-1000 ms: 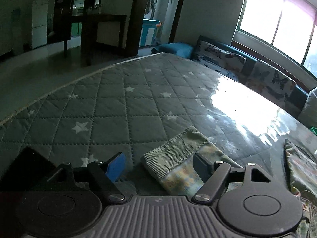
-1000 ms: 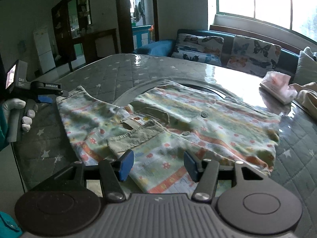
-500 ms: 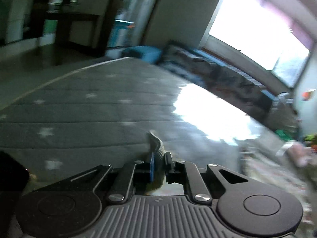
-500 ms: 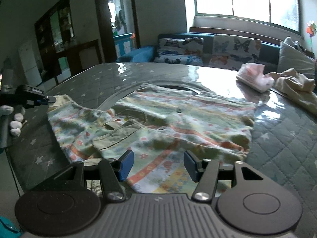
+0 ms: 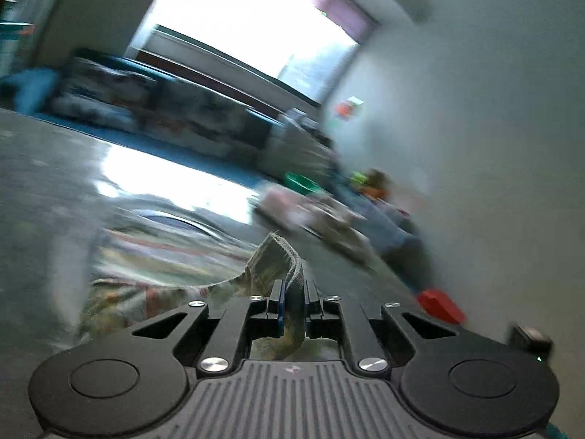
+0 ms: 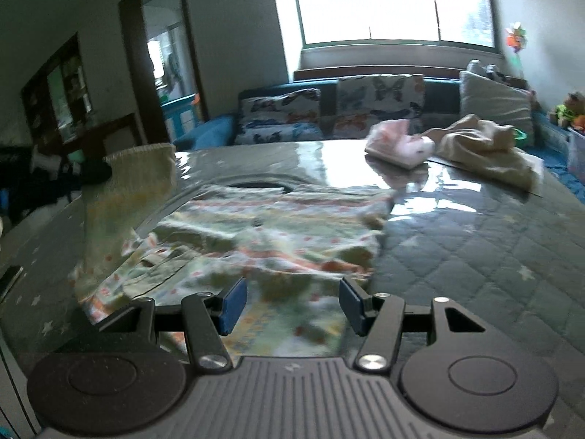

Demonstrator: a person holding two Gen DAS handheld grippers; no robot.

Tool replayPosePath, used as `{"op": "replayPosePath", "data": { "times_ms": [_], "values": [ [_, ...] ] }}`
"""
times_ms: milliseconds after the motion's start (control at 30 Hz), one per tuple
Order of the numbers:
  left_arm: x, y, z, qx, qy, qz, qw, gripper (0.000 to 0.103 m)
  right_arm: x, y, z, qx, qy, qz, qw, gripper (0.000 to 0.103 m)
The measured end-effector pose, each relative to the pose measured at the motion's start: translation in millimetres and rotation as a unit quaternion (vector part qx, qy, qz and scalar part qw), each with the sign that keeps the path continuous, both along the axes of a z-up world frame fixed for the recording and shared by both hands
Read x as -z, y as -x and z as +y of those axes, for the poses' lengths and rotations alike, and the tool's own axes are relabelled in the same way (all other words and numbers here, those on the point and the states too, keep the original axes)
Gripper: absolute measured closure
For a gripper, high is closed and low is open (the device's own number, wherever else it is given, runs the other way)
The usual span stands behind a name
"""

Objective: Fold clothes

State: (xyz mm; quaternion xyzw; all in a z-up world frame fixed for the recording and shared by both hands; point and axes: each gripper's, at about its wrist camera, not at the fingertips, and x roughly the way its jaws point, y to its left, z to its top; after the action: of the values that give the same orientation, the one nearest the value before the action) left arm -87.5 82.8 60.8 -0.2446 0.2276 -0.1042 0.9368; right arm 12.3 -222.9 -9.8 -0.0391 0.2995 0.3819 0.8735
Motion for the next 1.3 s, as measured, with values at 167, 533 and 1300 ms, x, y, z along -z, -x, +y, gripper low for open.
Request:
{"op": "replayPosePath", "data": {
  "times_ms": [167, 533, 1300],
  "values": [
    [28.2, -9.8, -47.8, 0.09, -0.025, 0.039, 0.9948, 0.087, 2.0, -6.0, -16.0, 0.028, -0.012, 0.016, 0.999, 0.046],
    [41.2, -2.9, -1.0, 0.025, -0.08, 0.061, 0.9946, 0.065, 18.4, -6.8, 10.1, -0.015, -0.003, 0.056, 0.998, 0.051],
    [79.1, -8.8, 76.6, -0.107, -0.114, 0.102, 0.9823, 0.097, 0.8, -4.1, 67.1, -0.052, 0.041, -0.034, 0.997, 0.097]
  ]
}}
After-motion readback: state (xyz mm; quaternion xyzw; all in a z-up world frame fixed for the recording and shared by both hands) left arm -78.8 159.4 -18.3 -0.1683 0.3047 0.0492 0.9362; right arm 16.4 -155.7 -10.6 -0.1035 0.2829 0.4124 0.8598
